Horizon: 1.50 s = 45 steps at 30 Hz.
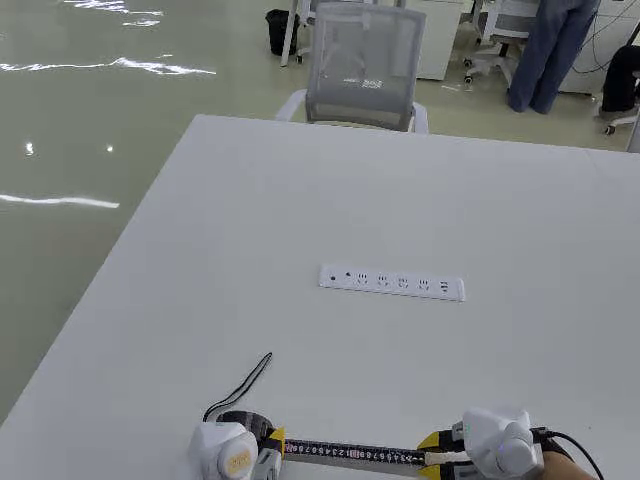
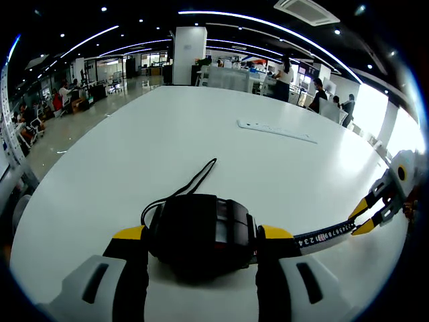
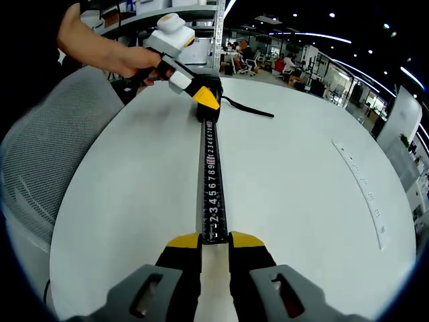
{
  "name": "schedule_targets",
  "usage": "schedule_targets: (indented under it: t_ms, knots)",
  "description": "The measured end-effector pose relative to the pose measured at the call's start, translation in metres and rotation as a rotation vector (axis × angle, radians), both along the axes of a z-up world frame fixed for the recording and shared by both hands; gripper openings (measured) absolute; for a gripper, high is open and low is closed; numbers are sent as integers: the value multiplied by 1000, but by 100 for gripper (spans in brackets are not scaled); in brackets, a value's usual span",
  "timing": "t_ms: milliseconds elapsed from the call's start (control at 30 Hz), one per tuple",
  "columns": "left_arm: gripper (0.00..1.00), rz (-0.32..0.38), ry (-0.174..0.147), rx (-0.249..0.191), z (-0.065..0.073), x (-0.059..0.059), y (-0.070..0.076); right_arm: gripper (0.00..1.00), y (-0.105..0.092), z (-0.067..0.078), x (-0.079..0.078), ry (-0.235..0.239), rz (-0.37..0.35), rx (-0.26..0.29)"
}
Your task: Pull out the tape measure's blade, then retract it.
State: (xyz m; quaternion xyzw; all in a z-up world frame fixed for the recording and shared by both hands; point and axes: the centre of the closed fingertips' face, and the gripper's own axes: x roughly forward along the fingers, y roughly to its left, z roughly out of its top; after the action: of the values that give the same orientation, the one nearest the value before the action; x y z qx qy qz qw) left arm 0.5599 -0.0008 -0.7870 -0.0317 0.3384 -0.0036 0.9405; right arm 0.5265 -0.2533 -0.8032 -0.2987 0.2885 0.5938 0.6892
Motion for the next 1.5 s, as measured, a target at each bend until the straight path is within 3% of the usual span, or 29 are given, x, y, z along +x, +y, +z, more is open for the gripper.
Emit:
schedule_targets:
  t_ms: [1500]
  knots:
    - [62, -6, -15, -10, 1, 0, 0, 13, 17, 1, 2, 4, 25, 9]
